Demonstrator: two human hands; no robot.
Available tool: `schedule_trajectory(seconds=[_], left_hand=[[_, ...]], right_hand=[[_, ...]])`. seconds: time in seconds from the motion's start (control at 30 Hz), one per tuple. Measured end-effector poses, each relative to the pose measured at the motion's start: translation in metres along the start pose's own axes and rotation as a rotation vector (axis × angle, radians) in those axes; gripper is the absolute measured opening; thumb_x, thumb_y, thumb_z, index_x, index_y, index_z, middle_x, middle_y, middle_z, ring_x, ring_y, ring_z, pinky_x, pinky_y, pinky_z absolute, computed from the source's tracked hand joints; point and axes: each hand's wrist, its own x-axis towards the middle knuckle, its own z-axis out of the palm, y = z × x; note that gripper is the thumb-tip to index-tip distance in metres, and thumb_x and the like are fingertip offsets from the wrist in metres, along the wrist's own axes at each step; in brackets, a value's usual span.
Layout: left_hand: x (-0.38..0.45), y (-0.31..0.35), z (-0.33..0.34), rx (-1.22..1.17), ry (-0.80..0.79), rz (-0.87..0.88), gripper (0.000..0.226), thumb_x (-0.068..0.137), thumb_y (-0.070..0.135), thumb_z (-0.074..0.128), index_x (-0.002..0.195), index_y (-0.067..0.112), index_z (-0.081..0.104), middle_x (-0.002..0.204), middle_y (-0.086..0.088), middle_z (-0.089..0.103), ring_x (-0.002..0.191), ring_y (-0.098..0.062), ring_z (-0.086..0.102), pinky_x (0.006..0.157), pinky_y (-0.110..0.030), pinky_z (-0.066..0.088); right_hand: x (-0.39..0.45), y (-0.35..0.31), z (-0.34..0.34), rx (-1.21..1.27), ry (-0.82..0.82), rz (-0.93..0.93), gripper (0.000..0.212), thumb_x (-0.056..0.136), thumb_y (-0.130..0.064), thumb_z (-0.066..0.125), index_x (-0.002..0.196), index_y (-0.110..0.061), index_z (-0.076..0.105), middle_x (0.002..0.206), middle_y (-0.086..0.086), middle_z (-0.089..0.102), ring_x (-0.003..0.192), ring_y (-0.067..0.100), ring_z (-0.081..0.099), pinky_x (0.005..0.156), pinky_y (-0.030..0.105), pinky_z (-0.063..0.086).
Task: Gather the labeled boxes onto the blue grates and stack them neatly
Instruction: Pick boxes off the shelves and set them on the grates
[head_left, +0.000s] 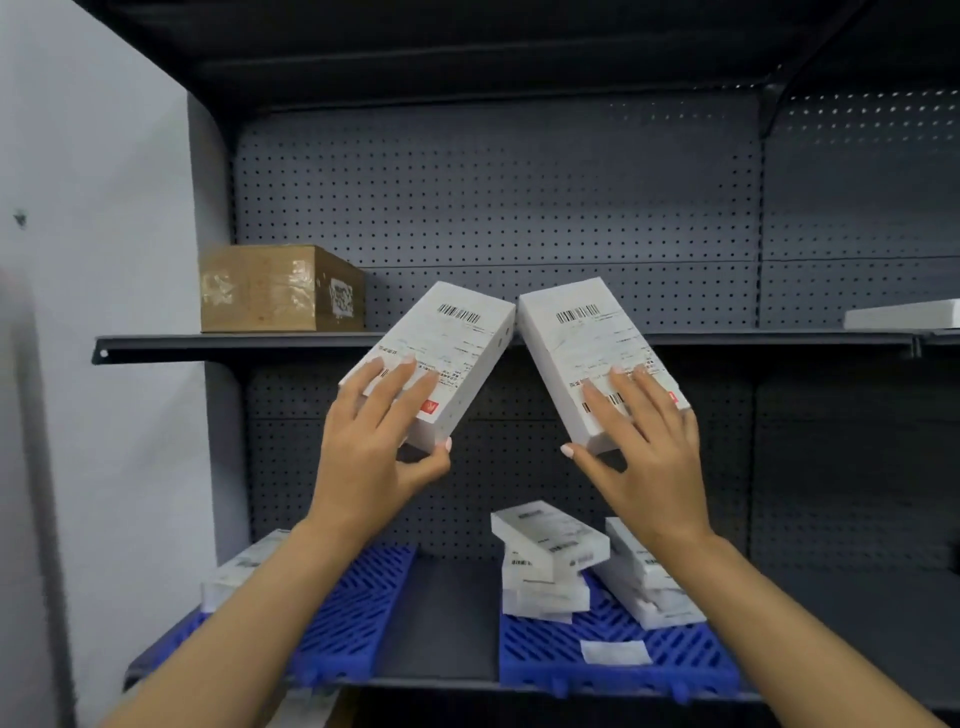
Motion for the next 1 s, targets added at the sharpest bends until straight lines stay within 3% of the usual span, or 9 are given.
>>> schedule_trajectory(seconds=[0.13,0.27,0.57,0.77,1.0], left_hand=[[-0.038,-0.015,-0.021,0.04,-0.012,0.061,0.056,0.078,0.035,0.065,0.126,0.006,0.057,0.135,-0.012,0.053,0.128,-0.035,0.039,0.105,-0.049,0.037],[-0.083,-0.029,-0.037,0.055,-0.07,0.056,0.055,0.081,0.038,0.062,0.125,0.004,0.057,0.136,-0.013,0.051,0.129,-0.035,0.038,0.103,-0.051,0.039],[-0.152,-0.045,-0.057,0.137,-0.278,-0.105,0.056,0.081,0.042,0.056,0.125,0.007,0.058,0.137,-0.012,0.051,0.128,-0.036,0.039,0.099,-0.052,0.043],[-0.178,-0.055,-0.065,0.197,-0.369,-0.207,0.058,0.08,0.046,0.055,0.126,0.01,0.057,0.137,-0.01,0.051,0.128,-0.033,0.039,0.098,-0.055,0.043],[-0.208,-0.072,-0.064,0.256,-0.411,-0.317,0.061,0.079,0.049,0.057,0.129,0.014,0.053,0.139,-0.008,0.05,0.129,-0.033,0.038,0.096,-0.058,0.043]], right_hand=[[-0.024,-0.03,-0.002,0.042,0.013,-0.026,0.053,0.084,-0.046,0.066,0.13,-0.02,0.055,0.139,0.009,0.05,0.133,0.028,0.04,0.092,0.058,0.04],[-0.053,-0.054,0.005,0.1,-0.02,-0.046,0.051,0.089,-0.048,0.057,0.133,-0.023,0.048,0.14,0.008,0.049,0.134,0.027,0.038,0.095,0.059,0.038],[-0.101,-0.086,0.044,0.269,-0.249,0.017,0.051,0.086,-0.051,0.057,0.128,-0.022,0.057,0.136,0.003,0.053,0.132,0.023,0.04,0.093,0.057,0.039],[-0.112,-0.102,0.075,0.363,-0.399,0.063,0.053,0.082,-0.051,0.059,0.128,-0.024,0.058,0.137,-0.001,0.053,0.133,0.022,0.039,0.095,0.062,0.037],[-0.136,-0.117,0.109,0.444,-0.539,0.068,0.057,0.082,-0.056,0.052,0.13,-0.025,0.056,0.138,-0.002,0.052,0.134,0.021,0.038,0.101,0.058,0.035]])
